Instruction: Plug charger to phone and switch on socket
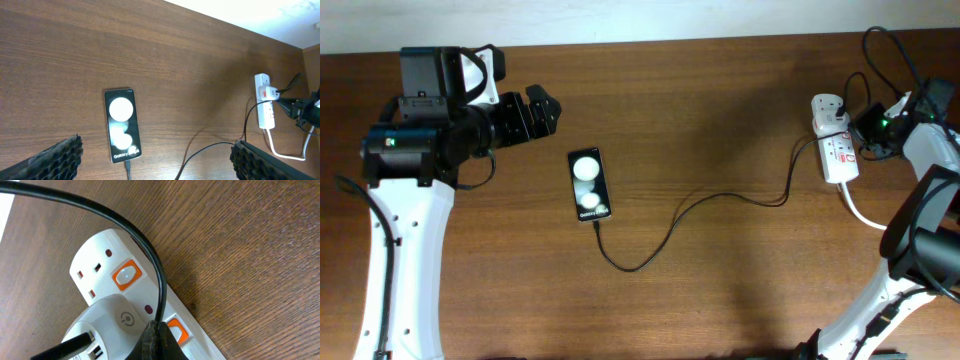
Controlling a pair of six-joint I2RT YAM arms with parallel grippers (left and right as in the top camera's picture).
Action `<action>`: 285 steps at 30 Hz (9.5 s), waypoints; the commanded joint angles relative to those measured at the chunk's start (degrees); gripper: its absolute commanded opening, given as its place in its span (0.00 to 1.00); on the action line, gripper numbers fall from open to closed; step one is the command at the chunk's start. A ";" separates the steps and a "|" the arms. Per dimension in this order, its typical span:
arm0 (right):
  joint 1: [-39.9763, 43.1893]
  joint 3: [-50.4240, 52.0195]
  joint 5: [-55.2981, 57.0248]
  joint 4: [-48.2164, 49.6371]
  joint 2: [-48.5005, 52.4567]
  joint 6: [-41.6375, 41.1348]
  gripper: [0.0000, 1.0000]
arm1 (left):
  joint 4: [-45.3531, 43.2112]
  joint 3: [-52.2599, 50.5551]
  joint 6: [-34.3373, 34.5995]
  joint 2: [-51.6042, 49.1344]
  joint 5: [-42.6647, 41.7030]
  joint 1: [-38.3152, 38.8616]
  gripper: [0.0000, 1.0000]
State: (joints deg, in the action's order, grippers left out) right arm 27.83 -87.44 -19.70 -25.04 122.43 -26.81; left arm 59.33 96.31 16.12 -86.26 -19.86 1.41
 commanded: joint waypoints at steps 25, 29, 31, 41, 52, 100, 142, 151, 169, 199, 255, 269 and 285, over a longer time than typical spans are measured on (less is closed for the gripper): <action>-1.75 -0.92 -1.14 -1.57 4.13 -0.26 0.04 | -0.04 0.37 0.35 0.35 0.39 -0.31 0.99; -1.86 -0.90 -1.29 -2.75 4.13 -0.28 0.04 | -0.04 0.37 0.35 0.35 0.39 -0.31 0.99; -2.08 -0.90 -1.29 -3.50 4.13 -0.28 0.04 | -0.04 0.37 0.35 0.35 0.39 -0.31 0.99; -3.56 -0.90 -2.93 -6.34 4.44 -0.74 0.04 | -0.04 0.37 0.35 0.35 0.39 -0.31 0.99; -3.56 -0.90 -4.09 -7.98 4.46 -0.74 0.04 | -0.04 0.37 0.35 0.35 0.39 -0.31 0.99; -47.32 28.89 7.78 -23.98 -69.16 13.62 0.04 | -0.04 0.37 0.35 0.35 0.39 -0.31 0.99; -41.51 55.19 33.92 4.66 -93.57 11.93 0.99 | -0.04 0.37 0.35 0.35 0.39 -0.31 0.99; -40.83 77.26 33.88 17.16 -111.27 11.67 0.99 | -0.04 0.37 0.35 0.35 0.39 -0.31 0.99; -40.85 87.12 33.00 22.91 -122.25 11.26 0.99 | -0.04 0.37 0.35 0.35 0.39 -0.31 0.99; -40.89 87.12 32.85 21.62 -122.25 11.50 0.98 | -0.04 0.37 0.35 0.35 0.37 -0.46 0.99; -40.89 87.12 32.85 21.62 -122.25 11.50 0.99 | -66.88 -95.82 -29.97 82.53 13.77 -0.35 0.99; -40.89 87.12 32.85 21.62 -122.25 11.50 0.99 | -55.10 -95.82 -27.78 85.96 14.80 -0.50 0.99; -40.89 87.12 32.85 21.62 -122.25 11.50 0.99 | -55.10 -95.82 -27.78 85.96 14.80 -0.50 0.99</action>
State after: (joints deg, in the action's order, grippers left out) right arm -13.37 -0.80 13.45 -3.14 0.80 -15.03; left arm 3.88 0.67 -12.43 -0.84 -5.54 1.30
